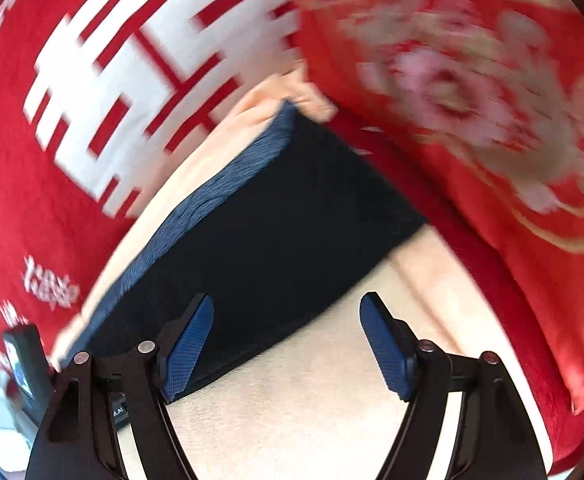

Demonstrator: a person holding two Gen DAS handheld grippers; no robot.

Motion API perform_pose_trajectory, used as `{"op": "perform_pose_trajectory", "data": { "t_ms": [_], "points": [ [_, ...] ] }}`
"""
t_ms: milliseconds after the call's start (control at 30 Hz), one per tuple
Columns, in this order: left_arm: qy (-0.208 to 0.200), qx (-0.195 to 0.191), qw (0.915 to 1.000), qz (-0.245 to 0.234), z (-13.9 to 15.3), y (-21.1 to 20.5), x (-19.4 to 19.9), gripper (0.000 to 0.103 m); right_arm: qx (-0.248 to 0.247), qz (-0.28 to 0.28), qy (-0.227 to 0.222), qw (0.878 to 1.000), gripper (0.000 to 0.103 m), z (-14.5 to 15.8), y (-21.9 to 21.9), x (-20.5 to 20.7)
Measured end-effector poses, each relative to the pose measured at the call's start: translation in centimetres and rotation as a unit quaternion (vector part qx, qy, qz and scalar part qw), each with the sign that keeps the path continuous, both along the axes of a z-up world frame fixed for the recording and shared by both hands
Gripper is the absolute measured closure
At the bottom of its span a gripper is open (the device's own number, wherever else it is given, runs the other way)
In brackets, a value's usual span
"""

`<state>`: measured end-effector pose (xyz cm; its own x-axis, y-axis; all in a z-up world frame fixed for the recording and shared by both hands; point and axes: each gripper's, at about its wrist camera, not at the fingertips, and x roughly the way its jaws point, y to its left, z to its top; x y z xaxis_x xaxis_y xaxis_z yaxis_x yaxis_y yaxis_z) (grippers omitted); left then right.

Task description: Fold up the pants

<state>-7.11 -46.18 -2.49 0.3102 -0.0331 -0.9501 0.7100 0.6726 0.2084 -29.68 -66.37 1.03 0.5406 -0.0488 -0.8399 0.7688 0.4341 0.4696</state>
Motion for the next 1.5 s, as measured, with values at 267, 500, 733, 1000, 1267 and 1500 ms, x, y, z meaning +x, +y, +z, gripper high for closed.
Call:
{"op": "perform_pose_trajectory", "data": {
  "t_ms": [267, 500, 733, 1000, 1267, 1500],
  "points": [
    [0.029, -0.040, 0.9988, -0.006, 1.3, -2.6, -0.9, 0.000, 0.044, -0.080, -0.012, 0.996, 0.055, -2.3, -3.1, -2.5],
    [0.034, -0.044, 0.9983, -0.017, 1.4, -4.3, -2.5, 0.000, 0.029, -0.093, 0.007, 0.995, 0.089, -2.3, -3.5, -2.9],
    [0.036, -0.040, 0.9984, -0.020, 0.8, -5.2, -2.6, 0.000, -0.070, -0.037, -0.020, 0.997, 0.082, 3.0, -2.1, -1.5],
    [0.051, -0.049, 0.9975, 0.007, -0.6, -4.1, -1.9, 0.000, -0.039, -0.013, 0.041, 0.998, 0.087, -1.5, -5.9, 2.2],
    [0.064, -0.063, 0.9959, 0.011, -1.1, -2.8, -1.1, 0.000, 0.068, -0.013, -0.038, 0.997, 0.064, -0.8, -2.3, -1.9],
    [0.051, -0.062, 0.9962, 0.035, 1.7, 3.3, 1.0, 0.000, 0.204, 0.043, -0.105, 0.972, 0.064, -3.3, 5.2, -0.1]
  ]
}}
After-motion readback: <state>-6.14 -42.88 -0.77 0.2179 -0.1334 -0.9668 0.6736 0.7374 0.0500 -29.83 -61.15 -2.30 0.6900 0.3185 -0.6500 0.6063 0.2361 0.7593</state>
